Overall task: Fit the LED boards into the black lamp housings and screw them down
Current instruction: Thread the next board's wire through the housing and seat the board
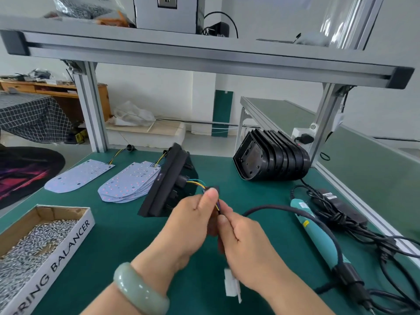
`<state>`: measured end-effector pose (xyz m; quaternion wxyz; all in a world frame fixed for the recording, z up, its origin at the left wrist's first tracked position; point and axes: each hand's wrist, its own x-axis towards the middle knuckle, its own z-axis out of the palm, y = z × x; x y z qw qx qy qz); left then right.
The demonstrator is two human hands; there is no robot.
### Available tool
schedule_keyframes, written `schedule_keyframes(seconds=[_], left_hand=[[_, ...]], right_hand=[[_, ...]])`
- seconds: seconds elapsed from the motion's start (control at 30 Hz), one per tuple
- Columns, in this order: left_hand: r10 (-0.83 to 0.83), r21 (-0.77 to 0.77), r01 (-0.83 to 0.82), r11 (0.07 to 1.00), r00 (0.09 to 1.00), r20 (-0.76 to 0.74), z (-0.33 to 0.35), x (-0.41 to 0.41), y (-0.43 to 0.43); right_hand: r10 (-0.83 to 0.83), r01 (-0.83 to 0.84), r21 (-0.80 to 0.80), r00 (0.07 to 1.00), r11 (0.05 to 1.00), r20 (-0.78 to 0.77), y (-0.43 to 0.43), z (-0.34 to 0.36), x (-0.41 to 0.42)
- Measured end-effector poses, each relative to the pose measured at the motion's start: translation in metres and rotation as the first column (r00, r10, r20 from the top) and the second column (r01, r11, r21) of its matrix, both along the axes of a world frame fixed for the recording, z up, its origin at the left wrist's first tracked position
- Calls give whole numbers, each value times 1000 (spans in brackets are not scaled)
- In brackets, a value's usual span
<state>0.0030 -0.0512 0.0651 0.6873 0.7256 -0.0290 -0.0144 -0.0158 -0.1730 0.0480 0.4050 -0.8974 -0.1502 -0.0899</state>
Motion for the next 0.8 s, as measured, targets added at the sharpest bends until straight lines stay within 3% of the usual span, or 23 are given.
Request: schedule_keyframes(seconds=[0.2, 0.3, 0.47, 0.67, 0.8], left_hand=[[-2, -286, -36, 957, 991, -130, -2, -6, -21], [48, -478, -185, 859, 958, -284, 2, -1, -18], [-22, -573, -223, 789, 921, -388, 11, 8, -3], [6, -496, -183, 849, 942, -336, 18, 12, 3], [114, -175, -142, 974, 980, -161, 11, 10, 1]], right_hand=[[-46, 47, -8, 997, 999, 55, 8, 1, -4], [33, -16, -118, 989, 993, 147, 6, 10, -5], [201, -162, -235, 967, 958, 154, -3, 25, -12], [364, -318, -256, 919, 913, 155, -12, 30, -16], [280, -271, -144, 959, 952, 46, -15, 17, -13]])
